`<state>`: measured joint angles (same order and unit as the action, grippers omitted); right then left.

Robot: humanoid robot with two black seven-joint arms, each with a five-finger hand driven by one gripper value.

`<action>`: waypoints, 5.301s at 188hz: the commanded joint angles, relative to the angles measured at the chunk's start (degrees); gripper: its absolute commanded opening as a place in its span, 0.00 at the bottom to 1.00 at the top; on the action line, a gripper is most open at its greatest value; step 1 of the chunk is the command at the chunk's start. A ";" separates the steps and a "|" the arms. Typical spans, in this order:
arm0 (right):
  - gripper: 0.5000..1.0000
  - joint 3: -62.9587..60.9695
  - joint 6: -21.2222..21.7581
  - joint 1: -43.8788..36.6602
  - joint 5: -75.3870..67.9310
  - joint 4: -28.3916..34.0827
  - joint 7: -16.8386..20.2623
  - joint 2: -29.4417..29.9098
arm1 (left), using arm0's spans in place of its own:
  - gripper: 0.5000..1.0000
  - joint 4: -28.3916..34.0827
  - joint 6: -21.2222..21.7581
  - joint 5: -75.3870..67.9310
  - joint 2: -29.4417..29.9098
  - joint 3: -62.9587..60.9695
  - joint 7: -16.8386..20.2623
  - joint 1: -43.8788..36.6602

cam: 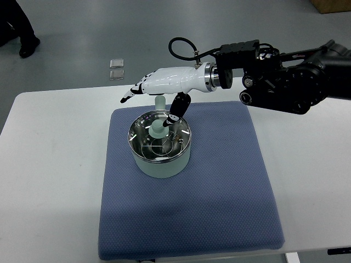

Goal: Open lid and place right of pot
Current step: 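Lower the right hand and pinch the green knob of the glass lid, then lift the glass lid off the pot with the right hand, then lower the lid onto the mat beside the pot, nearer the right hand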

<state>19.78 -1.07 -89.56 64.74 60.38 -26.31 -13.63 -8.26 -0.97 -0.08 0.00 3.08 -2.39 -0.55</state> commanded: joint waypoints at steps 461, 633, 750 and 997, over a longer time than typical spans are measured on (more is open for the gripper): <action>0.35 8.26 1.24 -3.34 1.09 -0.43 8.82 5.89 | 1.00 0.00 0.00 0.08 0.00 0.00 0.02 0.02; 0.06 8.87 1.33 -3.08 1.80 -0.43 8.91 5.89 | 1.00 0.00 0.00 0.08 0.00 0.00 0.02 0.02; 0.00 8.79 2.47 -5.18 1.88 0.53 8.03 4.75 | 1.00 0.00 0.00 -0.01 0.00 0.00 0.02 0.02; 0.00 8.70 -0.34 5.89 5.66 0.62 8.38 -13.80 | 1.00 0.00 0.00 -0.01 0.00 0.00 0.02 0.02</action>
<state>28.50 -0.42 -86.58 70.18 61.77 -18.01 -27.79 -8.26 -0.97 -0.07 0.00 3.08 -2.38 -0.51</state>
